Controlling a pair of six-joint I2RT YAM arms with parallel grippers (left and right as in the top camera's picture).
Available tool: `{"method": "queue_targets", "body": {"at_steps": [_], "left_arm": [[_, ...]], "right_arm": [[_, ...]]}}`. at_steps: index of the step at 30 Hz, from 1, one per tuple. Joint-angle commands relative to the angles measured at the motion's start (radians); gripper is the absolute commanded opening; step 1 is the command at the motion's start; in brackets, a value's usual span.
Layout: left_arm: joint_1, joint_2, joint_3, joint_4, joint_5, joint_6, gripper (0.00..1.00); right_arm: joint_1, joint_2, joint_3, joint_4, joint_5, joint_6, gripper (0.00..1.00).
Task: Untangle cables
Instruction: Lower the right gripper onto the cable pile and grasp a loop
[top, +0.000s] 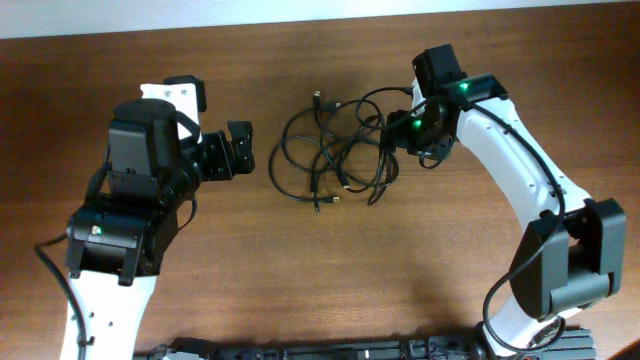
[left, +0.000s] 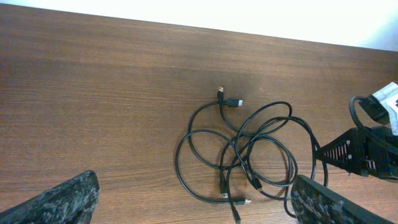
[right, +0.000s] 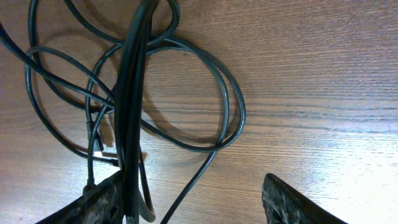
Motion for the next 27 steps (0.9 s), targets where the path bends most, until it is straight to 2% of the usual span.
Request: {"method": "queue_targets", "body": {"at_steps": [1, 7, 11, 14, 16, 23, 27], "left_arm": [[0.006, 0.001, 0.012, -0.001, -0.011, 0.019, 0.99], [0.006, 0.001, 0.012, -0.001, -0.011, 0.019, 0.99], [0.006, 0.001, 0.012, -0.001, -0.011, 0.019, 0.99], [0.006, 0.001, 0.012, -0.001, -0.011, 0.019, 0.99], [0.006, 0.001, 0.012, -0.001, -0.011, 0.019, 0.99], [0.006, 0.001, 0.012, -0.001, -0.011, 0.019, 0.99], [0.006, 0.001, 0.012, -0.001, -0.011, 0.019, 0.99]], "right_arm": [[0.005, 0.028, -0.01, -0.001, 0.031, 0.0, 0.66], [0.005, 0.042, -0.011, -0.015, 0.044, 0.0, 0.57], [0.005, 0.042, -0.011, -0.027, 0.064, 0.0, 0.36], [0.005, 0.042, -0.011, -0.029, 0.078, 0.0, 0.27], [0.005, 0.042, -0.011, -0.027, 0.077, 0.0, 0.17], [0.005, 0.042, -0.014, 0.008, 0.077, -0.042, 0.14], [0.005, 0.042, -0.068, 0.088, 0.077, -0.045, 0.11]]}}
